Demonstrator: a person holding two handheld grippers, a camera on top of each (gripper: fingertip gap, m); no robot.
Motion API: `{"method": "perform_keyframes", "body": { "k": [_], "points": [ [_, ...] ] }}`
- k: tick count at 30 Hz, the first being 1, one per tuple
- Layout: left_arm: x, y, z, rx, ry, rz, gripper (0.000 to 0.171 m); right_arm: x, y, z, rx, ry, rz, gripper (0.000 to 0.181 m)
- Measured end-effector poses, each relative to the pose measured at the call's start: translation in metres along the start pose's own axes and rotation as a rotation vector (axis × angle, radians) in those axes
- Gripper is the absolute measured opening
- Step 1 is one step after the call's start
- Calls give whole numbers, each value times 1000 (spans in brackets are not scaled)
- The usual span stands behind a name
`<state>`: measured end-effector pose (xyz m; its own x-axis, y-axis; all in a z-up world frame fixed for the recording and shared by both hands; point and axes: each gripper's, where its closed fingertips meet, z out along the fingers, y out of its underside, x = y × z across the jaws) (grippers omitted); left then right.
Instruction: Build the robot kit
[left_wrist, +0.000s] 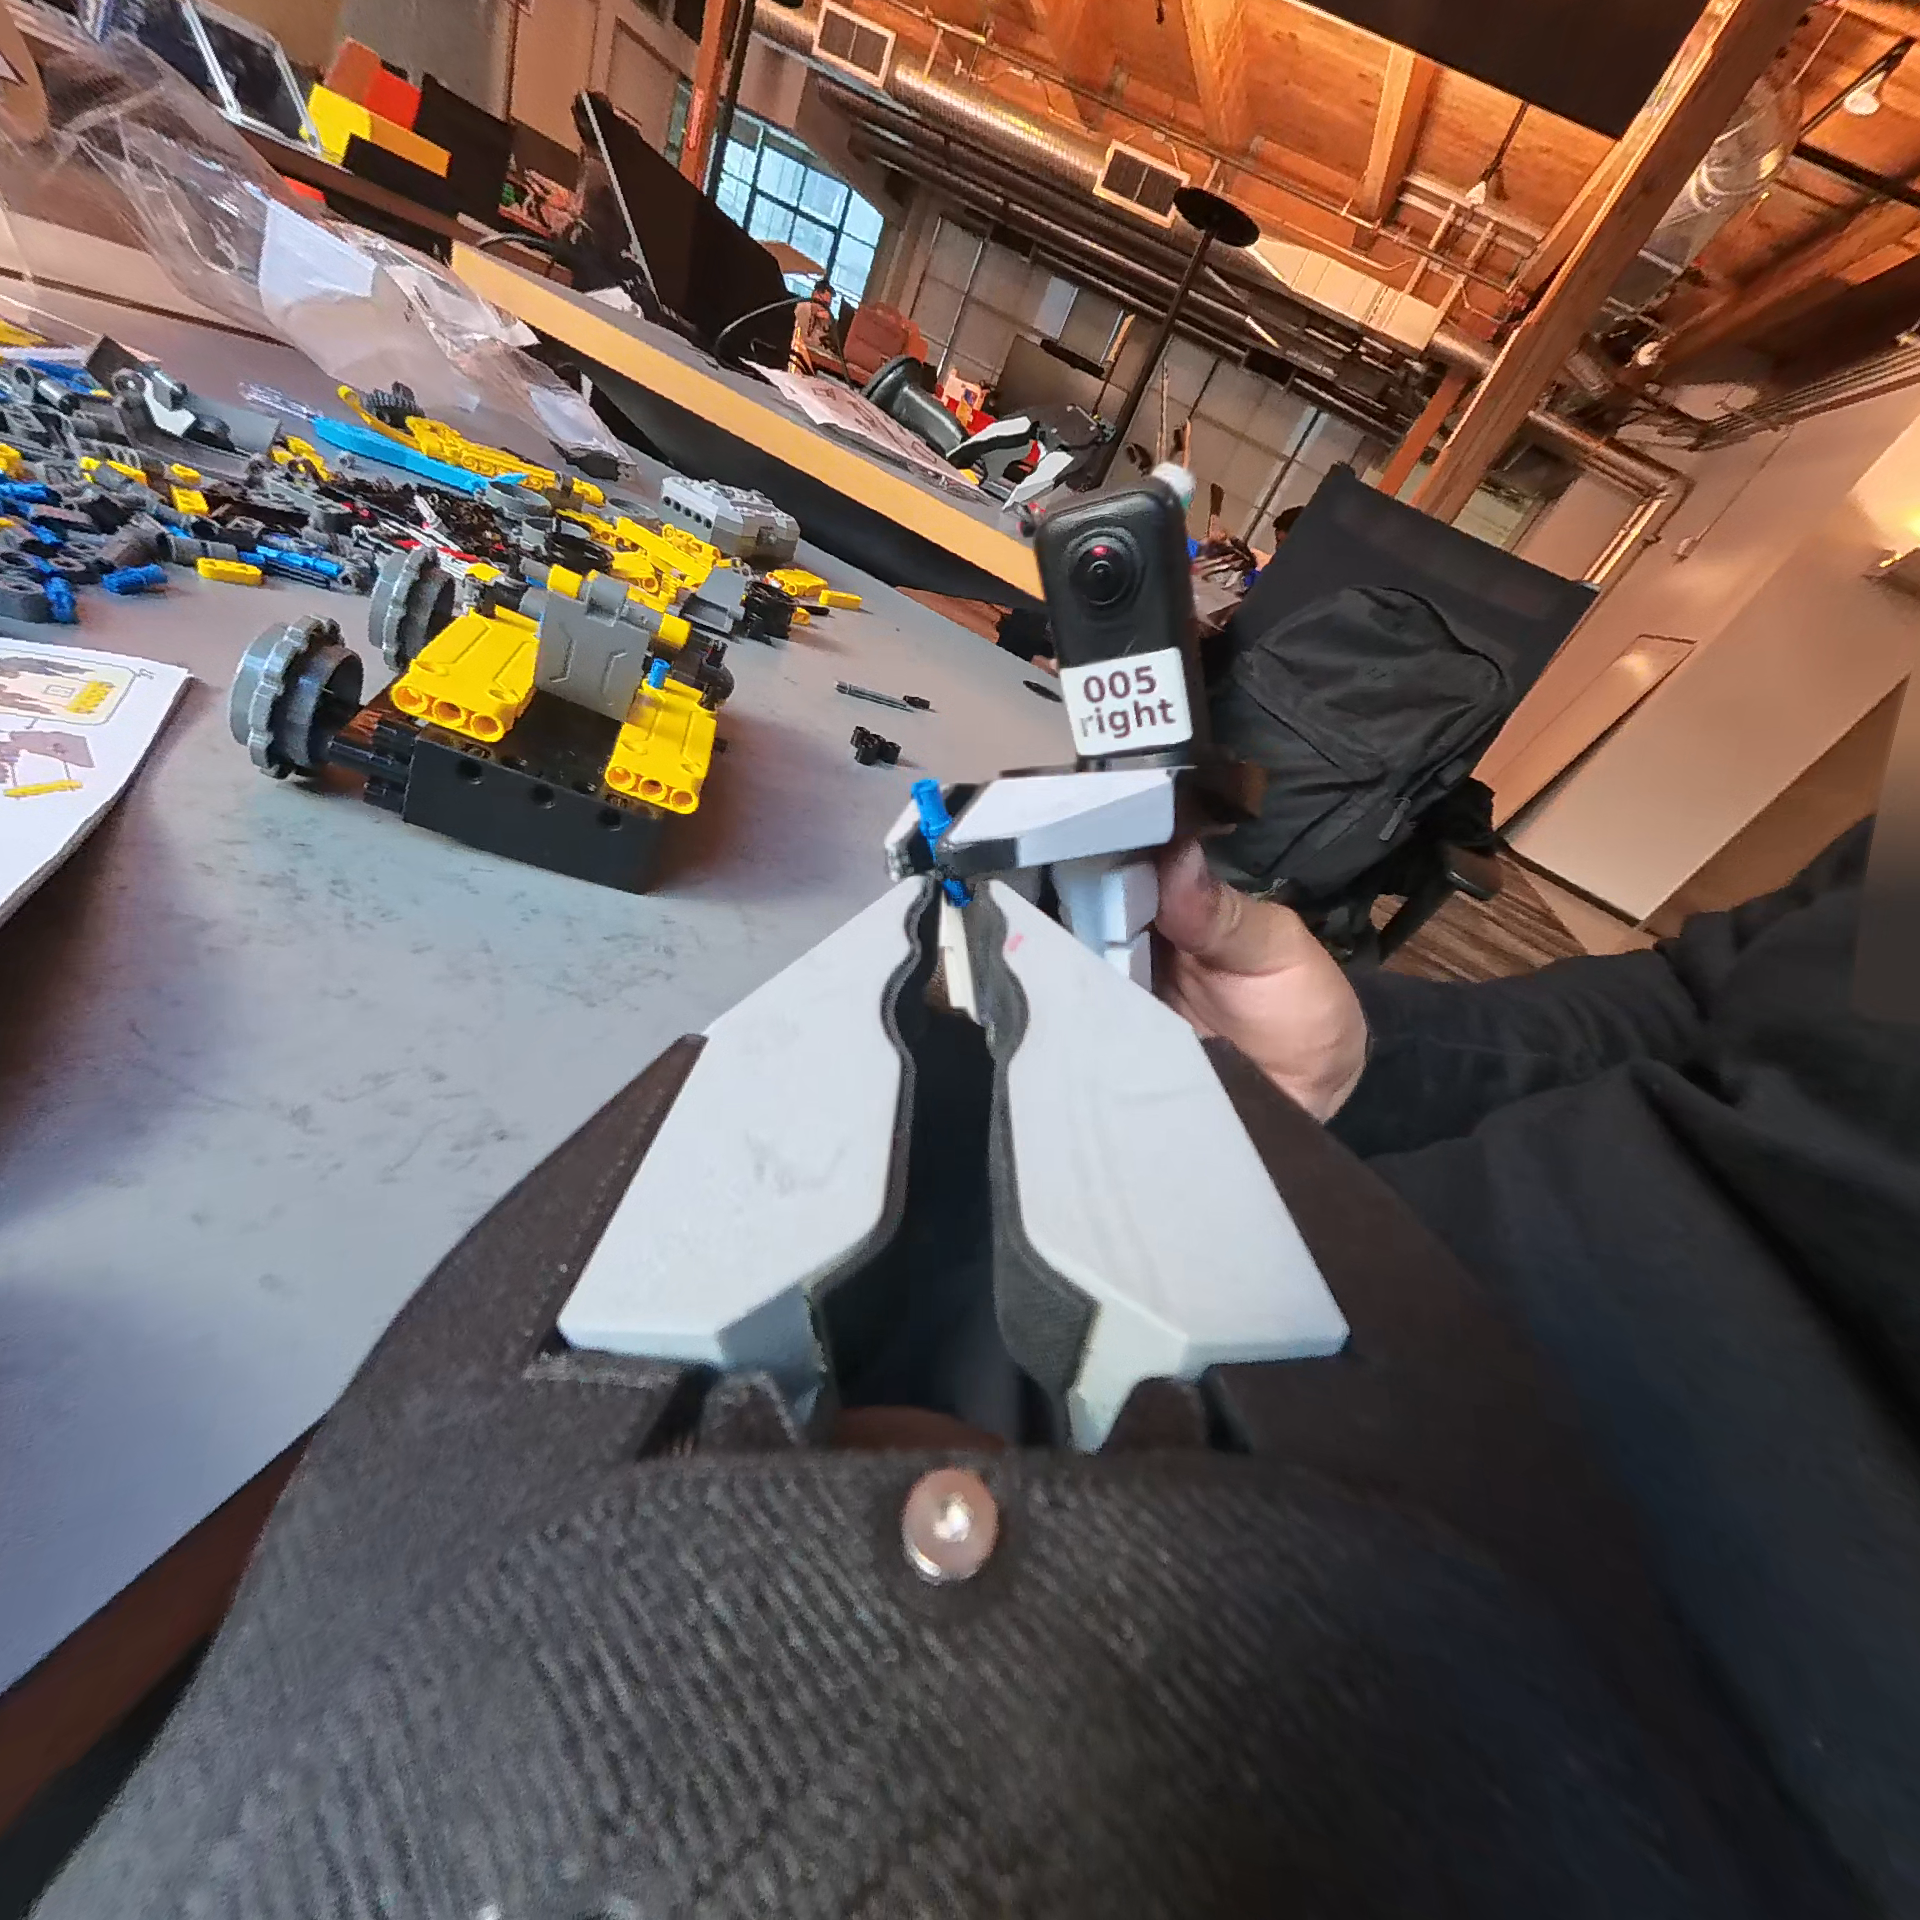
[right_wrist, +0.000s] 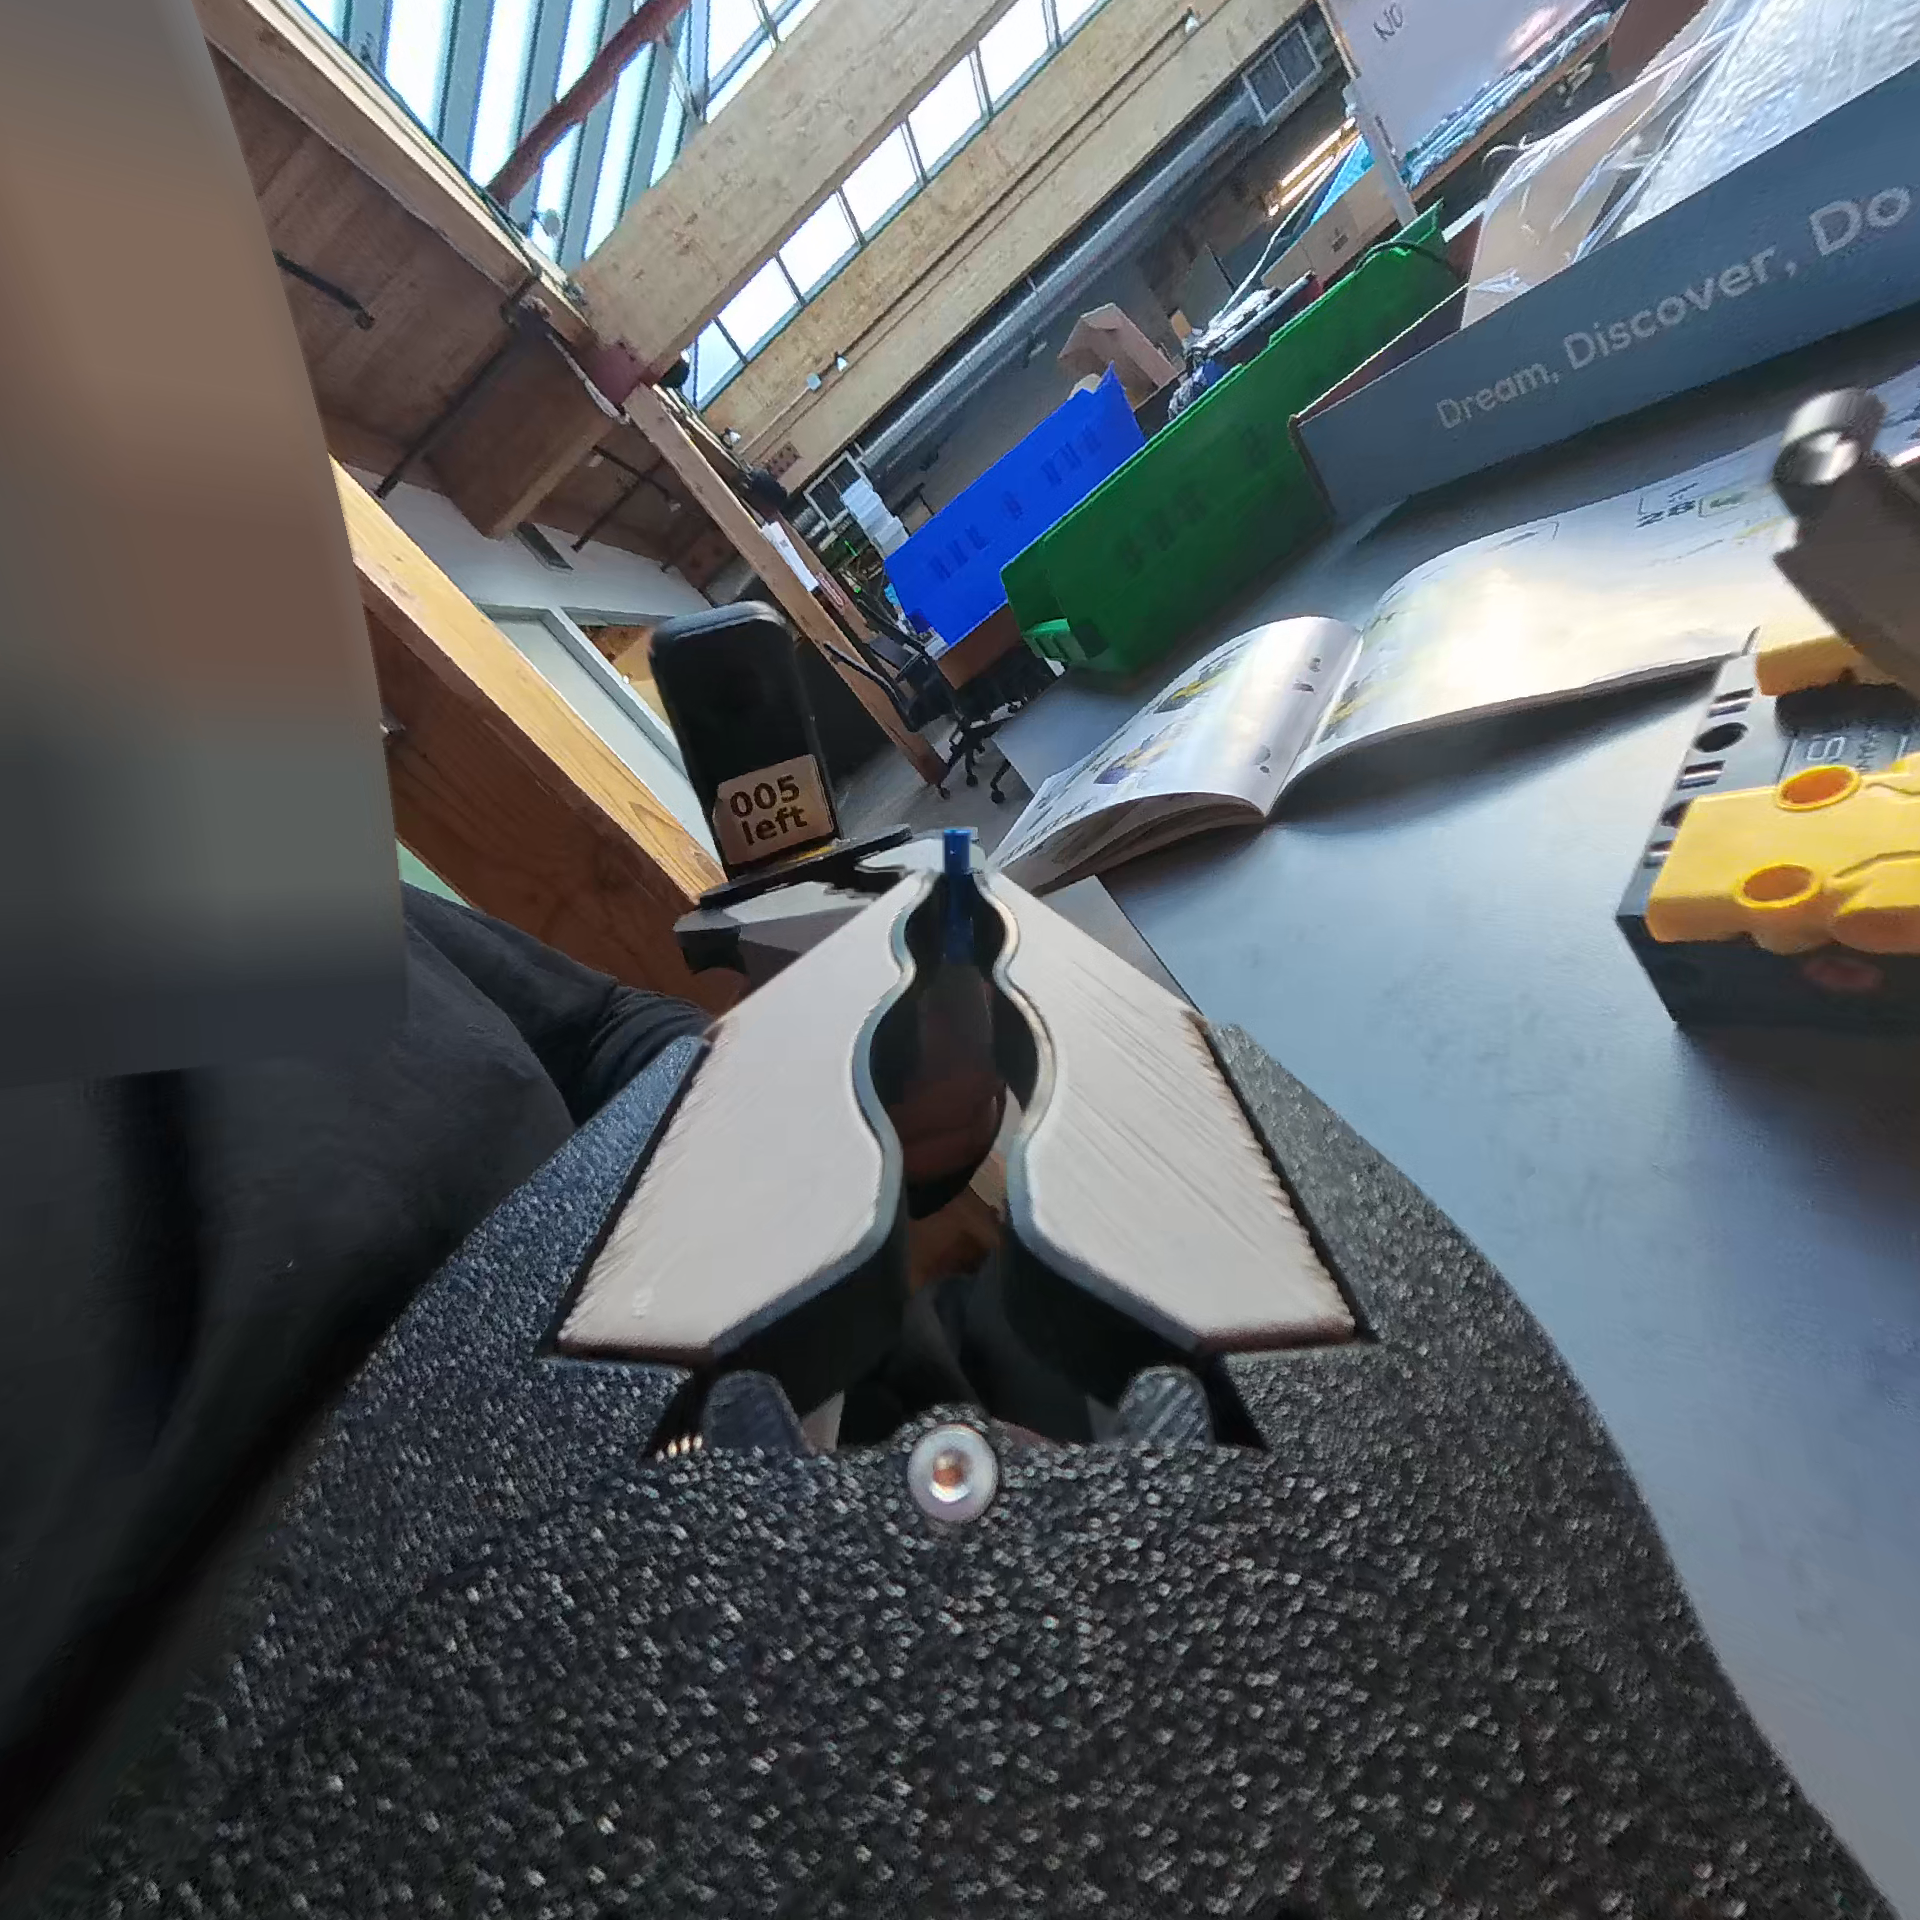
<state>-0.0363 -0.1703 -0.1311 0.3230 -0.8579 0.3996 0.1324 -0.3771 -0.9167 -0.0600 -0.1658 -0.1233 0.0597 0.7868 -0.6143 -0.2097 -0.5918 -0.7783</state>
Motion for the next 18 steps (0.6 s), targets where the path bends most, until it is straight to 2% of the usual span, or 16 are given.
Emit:
{"method": "perform_keyframes", "body": {
  "k": [7, 10, 15, 18],
  "points": [
    [-3, 3, -2, -25, -2, -18, 1, 1, 4, 3, -11, 33, -65, 5],
    [-7, 7, -2, -63, -55, 67, 1, 3, 6, 3, -37, 59, -90, 5],
    [-13, 16, -3, -157, -171, 317, 2, 9, 13, 1, -120, 98, -104, 6],
    [-13, 20, -3, -186, -189, 381, 1, 9, 16, -2, -171, 108, -123, 7]
  ]
}}
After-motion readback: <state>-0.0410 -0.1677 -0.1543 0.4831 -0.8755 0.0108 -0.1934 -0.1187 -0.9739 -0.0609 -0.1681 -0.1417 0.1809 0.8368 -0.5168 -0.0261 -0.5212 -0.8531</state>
